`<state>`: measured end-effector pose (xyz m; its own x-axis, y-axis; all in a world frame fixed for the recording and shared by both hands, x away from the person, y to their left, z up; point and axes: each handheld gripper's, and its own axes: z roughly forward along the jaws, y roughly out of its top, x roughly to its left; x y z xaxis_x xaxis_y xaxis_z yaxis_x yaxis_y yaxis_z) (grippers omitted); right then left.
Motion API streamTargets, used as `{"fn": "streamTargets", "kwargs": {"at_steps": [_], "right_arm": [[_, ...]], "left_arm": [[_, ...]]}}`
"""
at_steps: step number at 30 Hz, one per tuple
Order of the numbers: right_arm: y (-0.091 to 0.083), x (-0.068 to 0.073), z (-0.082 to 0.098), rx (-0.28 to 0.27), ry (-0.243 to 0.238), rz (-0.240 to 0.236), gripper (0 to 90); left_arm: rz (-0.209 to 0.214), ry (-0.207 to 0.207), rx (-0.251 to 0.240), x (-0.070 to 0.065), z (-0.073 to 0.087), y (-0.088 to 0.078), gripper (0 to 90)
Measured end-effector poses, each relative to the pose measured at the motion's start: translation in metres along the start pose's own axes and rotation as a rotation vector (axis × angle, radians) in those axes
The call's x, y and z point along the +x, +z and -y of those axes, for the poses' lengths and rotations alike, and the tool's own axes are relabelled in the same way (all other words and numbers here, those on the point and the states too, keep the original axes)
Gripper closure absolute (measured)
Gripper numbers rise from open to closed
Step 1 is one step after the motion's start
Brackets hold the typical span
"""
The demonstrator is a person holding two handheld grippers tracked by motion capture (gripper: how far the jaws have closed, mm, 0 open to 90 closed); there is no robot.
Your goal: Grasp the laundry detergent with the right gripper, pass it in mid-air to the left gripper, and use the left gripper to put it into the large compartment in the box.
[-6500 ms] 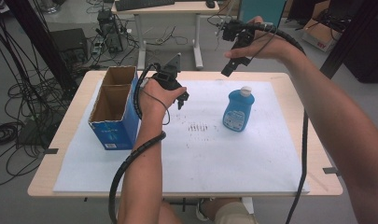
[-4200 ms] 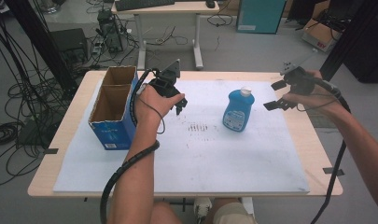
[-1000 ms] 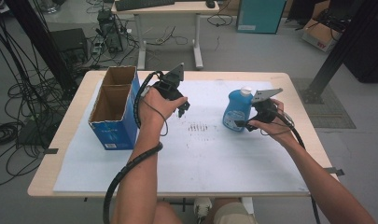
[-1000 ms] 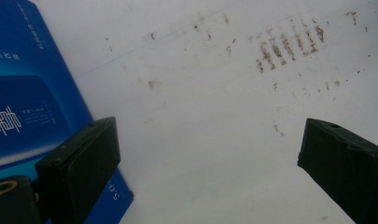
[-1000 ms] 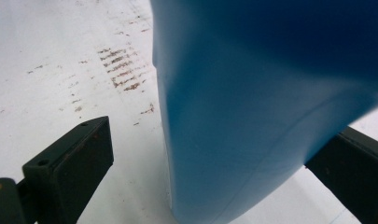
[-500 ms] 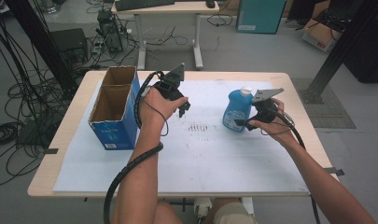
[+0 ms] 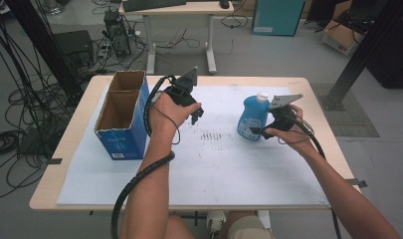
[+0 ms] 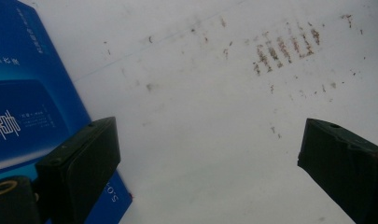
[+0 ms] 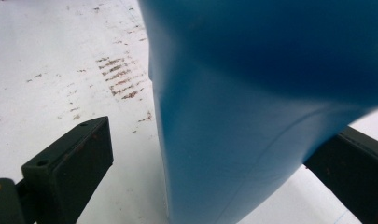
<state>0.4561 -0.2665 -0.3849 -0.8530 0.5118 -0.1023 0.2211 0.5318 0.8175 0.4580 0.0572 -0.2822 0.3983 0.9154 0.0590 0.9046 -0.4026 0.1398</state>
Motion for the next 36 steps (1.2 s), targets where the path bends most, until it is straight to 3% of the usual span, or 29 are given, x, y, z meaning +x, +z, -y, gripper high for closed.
{"fn": "streamTargets", "kwargs": {"at_steps": [36], "right_arm": [[-0.0001, 0.0002, -0.0013, -0.026, -0.009, -0.006, 1.8]], "left_arm": [[-0.004, 0.008, -0.009, -0.0024, -0.0021, -0.002, 5.8]]}}
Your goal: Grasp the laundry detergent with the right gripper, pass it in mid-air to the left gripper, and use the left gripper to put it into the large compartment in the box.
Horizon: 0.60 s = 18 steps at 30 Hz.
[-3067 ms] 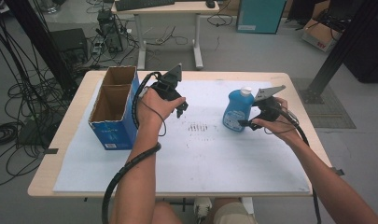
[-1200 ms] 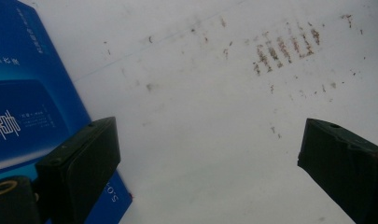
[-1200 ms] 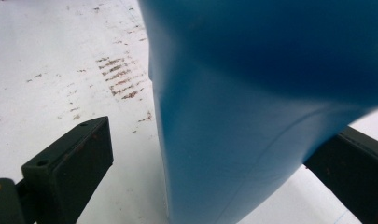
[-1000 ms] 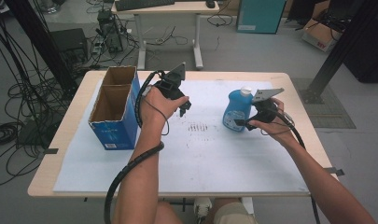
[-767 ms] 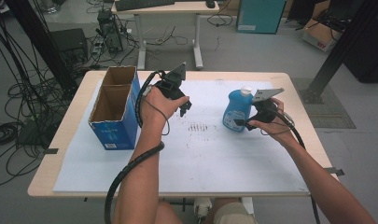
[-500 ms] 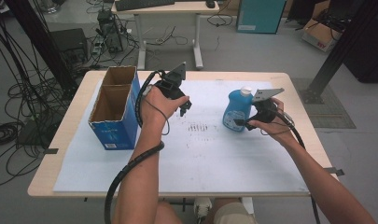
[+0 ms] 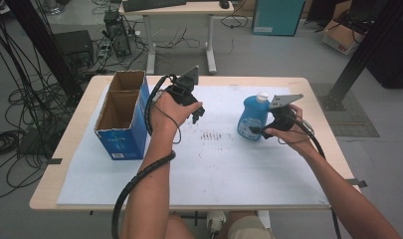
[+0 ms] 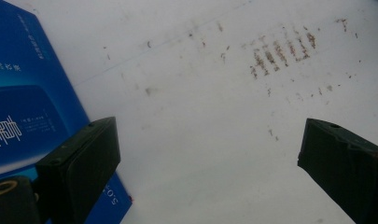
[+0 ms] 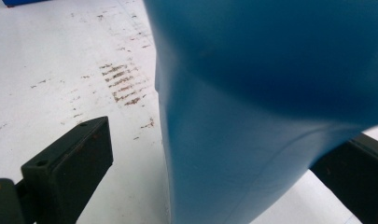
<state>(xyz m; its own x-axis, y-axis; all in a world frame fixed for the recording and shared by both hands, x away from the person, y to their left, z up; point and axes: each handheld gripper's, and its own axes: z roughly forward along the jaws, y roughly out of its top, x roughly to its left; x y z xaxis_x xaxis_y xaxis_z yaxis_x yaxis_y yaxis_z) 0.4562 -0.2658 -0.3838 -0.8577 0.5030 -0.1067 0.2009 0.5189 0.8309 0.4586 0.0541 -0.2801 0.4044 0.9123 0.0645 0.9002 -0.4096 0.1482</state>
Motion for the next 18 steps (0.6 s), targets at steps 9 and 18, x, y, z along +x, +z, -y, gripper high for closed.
{"fn": "streamTargets", "kwargs": {"at_steps": [9, 18], "right_arm": [[-0.0001, -0.0003, -0.0004, -0.008, -0.003, -0.002, 1.7], [-0.0009, -0.0004, -0.0007, -0.009, -0.006, -0.003, 1.9]], "left_arm": [[-0.003, 0.002, -0.002, 0.0002, -0.0002, -0.0008, 5.8], [-0.003, 0.001, -0.002, -0.0008, -0.0006, -0.0008, 5.8]]}}
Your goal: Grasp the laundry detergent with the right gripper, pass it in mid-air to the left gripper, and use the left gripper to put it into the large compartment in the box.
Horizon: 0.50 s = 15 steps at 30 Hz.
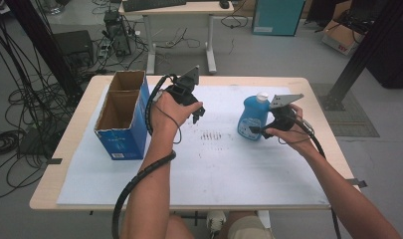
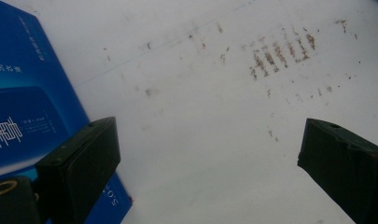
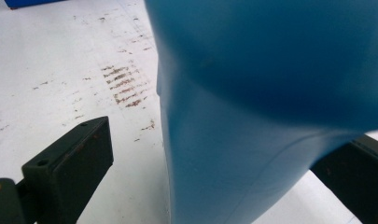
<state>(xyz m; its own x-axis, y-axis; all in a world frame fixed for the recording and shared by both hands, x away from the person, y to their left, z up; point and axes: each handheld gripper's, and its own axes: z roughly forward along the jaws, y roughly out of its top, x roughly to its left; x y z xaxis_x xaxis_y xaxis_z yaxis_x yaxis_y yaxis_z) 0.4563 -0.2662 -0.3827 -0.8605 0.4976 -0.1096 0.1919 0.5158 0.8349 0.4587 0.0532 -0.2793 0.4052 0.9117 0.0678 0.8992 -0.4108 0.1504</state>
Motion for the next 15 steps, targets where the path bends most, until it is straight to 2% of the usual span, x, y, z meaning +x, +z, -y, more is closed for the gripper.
{"fn": "streamTargets", "kwargs": {"at_steps": [15], "right_arm": [[0.0003, 0.0004, -0.0003, -0.001, 0.004, -0.001, 1.7]], "left_arm": [[0.002, 0.0, -0.002, -0.0008, -0.0001, -0.0007, 5.8]]}}
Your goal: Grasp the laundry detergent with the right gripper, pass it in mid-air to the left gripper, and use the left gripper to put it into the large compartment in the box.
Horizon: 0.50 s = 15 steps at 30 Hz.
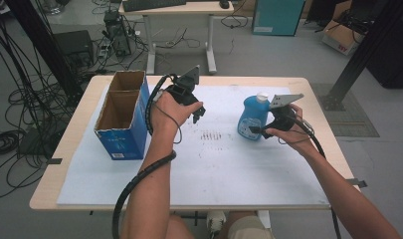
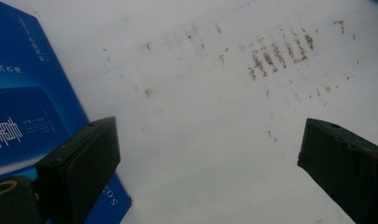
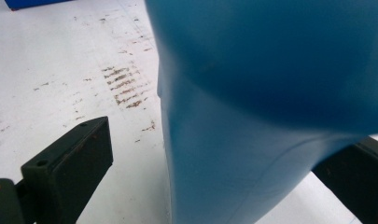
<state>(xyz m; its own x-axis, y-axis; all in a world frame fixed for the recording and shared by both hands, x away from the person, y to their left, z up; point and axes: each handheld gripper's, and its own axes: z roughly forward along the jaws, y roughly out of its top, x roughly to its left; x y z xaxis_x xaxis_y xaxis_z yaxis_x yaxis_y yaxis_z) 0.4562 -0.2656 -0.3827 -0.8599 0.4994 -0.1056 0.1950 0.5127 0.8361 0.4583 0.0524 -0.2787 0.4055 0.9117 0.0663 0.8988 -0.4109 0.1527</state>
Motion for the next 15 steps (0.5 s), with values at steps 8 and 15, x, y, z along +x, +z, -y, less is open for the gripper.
{"fn": "streamTargets", "kwargs": {"at_steps": [8, 15], "right_arm": [[-0.0016, 0.0001, -0.0038, 0.001, 0.003, 0.002, 1.7], [0.0, 0.0011, -0.004, 0.004, 0.006, 0.003, 1.6]], "left_arm": [[0.001, 0.002, 0.0, -0.0001, -0.0002, -0.0012, 5.7], [-0.003, 0.0, -0.004, 0.0017, 0.0008, -0.0021, 5.8]]}}
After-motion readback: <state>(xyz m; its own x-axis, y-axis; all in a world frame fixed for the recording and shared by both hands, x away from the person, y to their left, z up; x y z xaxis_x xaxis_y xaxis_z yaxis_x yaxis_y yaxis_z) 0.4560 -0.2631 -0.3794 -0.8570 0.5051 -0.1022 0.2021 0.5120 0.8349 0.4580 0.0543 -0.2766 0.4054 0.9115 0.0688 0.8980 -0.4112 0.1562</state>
